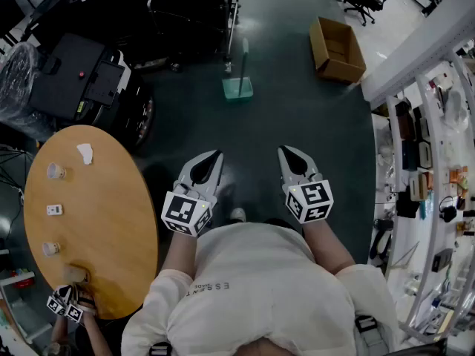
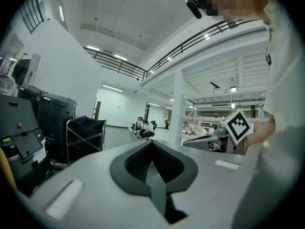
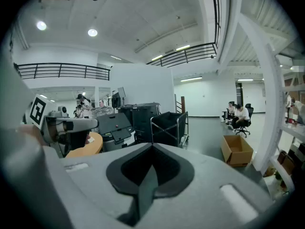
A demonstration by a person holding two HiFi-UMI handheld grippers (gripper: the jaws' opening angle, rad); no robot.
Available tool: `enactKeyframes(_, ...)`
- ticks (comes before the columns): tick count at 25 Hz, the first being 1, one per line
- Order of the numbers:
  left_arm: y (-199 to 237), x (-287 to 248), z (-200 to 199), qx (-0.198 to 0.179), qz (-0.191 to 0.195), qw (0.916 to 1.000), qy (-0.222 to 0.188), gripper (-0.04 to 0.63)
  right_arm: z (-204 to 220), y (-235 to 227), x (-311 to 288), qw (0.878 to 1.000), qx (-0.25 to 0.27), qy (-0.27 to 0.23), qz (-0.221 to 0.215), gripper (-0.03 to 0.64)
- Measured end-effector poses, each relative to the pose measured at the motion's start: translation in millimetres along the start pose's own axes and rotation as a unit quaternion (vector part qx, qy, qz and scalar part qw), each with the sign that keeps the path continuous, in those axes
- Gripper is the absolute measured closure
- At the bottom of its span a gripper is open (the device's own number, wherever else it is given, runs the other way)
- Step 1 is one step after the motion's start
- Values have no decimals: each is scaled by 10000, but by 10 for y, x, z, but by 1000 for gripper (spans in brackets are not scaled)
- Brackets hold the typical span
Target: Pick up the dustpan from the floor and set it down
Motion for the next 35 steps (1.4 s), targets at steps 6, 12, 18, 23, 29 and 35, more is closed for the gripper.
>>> enactKeyframes(6,94,-69,-13,42,-25,10000,-7,584,24,-29,-108,10000,-34,44,-11,626)
enactKeyframes(12,175,-136,-3,131,-28,9999,17,584,99,-160,-187,9984,-479,196,221,626)
enactKeyframes(18,333,-337,61,237,-114,9996,123,584,265,-385,-392,9964,-656,461,282,626)
enactKeyframes(23,632,-677,3,267,-264,9992,141,584,327,-617,-852,9956,-703,590,174,626)
enactKeyframes(29,1239,-1328,-198,213,-554,9978,285,584,301,-1083,-1758,9936,-798,798,98,624)
enactKeyframes(35,1845,-2120,-493,88,-611,9965,568,584,149,-1678,-2730,9914,-916,929,-91,626)
Point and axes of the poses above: the fingertips, and each gripper's own axes: x backward along the fingers, y to its left, z out of its underside, the point moved 1 cm from there along x, backward along the fingers, and after that the axes turned 14 degrees about x, right-handed, at the moved point
